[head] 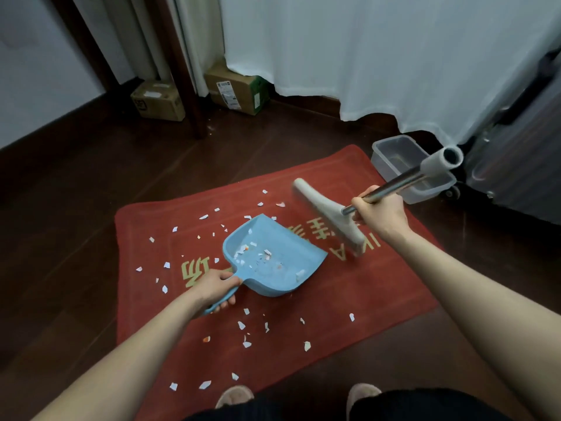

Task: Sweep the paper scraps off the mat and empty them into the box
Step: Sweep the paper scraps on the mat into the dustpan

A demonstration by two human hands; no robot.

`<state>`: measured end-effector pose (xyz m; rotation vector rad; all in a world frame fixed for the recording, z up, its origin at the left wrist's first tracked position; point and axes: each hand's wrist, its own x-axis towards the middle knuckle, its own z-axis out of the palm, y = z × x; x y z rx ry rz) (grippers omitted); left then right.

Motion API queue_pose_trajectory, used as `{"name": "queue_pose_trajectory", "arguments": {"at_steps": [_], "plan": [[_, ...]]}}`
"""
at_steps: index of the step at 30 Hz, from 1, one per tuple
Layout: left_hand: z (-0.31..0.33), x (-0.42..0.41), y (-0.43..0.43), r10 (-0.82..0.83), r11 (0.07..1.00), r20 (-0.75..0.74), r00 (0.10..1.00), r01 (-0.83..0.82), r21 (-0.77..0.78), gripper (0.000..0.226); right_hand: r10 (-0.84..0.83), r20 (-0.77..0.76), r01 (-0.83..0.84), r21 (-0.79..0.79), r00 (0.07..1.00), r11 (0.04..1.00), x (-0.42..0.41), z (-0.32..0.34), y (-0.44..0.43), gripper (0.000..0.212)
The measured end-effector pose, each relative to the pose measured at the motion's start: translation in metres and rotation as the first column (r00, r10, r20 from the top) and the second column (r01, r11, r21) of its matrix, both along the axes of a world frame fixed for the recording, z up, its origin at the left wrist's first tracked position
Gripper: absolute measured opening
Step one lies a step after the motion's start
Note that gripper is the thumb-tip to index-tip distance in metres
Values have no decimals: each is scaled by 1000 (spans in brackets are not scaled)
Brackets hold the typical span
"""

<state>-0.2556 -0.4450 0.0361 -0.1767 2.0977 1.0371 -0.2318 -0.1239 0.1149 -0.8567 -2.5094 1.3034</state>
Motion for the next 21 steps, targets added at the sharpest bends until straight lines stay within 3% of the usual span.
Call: {"name": "queue_pose_trajectory", "arguments": {"at_steps": [10, 12, 14, 16, 21], "plan": [[-13, -25, -26, 154, 987, 14, 988, -153, -42, 22, -29, 170, -30, 332, 985, 943, -71, -10, -17, 15], [-17, -34, -25, 138, 989, 18, 990, -137, -53, 19, 57, 184, -100, 234, 981, 967, -78, -21, -23, 15], [-17, -39, -22, 118, 991, 5, 993, -117, -61, 17, 248, 163, -257, 41, 955, 965, -79, -29, -33, 5], [-24, -45, -19, 129, 991, 30, 991, -127, -50, 16, 351, 135, -342, -84, 927, 936, -84, -28, -39, 13], [-23, -42, -26, 149, 989, 30, 988, -149, -19, 17, 158, -6, -158, -1, 987, 987, -93, -6, -24, 6]]}}
